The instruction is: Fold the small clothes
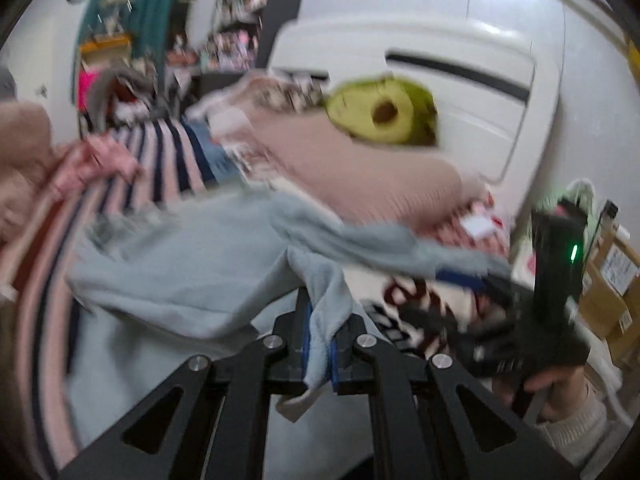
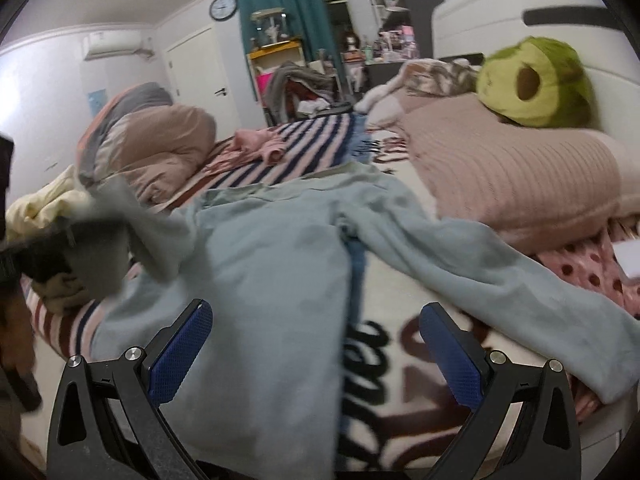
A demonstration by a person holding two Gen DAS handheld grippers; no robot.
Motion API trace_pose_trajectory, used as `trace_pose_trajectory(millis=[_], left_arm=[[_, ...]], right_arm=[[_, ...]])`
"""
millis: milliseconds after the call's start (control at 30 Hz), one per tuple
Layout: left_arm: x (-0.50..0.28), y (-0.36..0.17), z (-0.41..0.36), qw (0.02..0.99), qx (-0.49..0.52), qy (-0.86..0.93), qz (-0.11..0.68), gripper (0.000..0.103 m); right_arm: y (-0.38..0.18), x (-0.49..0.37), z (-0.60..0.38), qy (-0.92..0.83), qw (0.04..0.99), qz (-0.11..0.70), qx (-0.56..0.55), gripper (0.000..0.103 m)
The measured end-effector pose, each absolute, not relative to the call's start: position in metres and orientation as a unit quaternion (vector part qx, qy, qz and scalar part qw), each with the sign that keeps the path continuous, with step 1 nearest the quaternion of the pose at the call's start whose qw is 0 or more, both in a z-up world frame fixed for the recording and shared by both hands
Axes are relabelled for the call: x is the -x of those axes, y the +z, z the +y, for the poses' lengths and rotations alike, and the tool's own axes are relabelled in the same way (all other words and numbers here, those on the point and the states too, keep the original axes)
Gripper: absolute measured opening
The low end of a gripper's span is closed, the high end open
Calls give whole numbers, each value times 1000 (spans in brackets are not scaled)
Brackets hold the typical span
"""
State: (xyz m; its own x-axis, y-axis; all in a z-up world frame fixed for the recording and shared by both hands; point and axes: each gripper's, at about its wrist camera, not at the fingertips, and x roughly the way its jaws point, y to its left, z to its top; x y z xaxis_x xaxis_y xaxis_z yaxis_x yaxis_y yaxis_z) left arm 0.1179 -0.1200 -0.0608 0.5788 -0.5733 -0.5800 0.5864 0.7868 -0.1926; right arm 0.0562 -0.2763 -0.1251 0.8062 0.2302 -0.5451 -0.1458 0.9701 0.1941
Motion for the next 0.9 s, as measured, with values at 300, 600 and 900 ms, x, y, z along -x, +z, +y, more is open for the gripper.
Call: trace_pose_trajectory(millis=[300,600,900], left_arm=[[-101,-103,-131,845,-23,-376,380,48],[-84,-75,-50,893,5,-289,345,62],[-88,-113,37,911,11,-169,375,62]], right_arm=[[-132,-66,-300,96,947,294,-82,102],[-116,-73,-272,157,945,280,-64,102],[-133,-105,-178,265,900,345,23,71]])
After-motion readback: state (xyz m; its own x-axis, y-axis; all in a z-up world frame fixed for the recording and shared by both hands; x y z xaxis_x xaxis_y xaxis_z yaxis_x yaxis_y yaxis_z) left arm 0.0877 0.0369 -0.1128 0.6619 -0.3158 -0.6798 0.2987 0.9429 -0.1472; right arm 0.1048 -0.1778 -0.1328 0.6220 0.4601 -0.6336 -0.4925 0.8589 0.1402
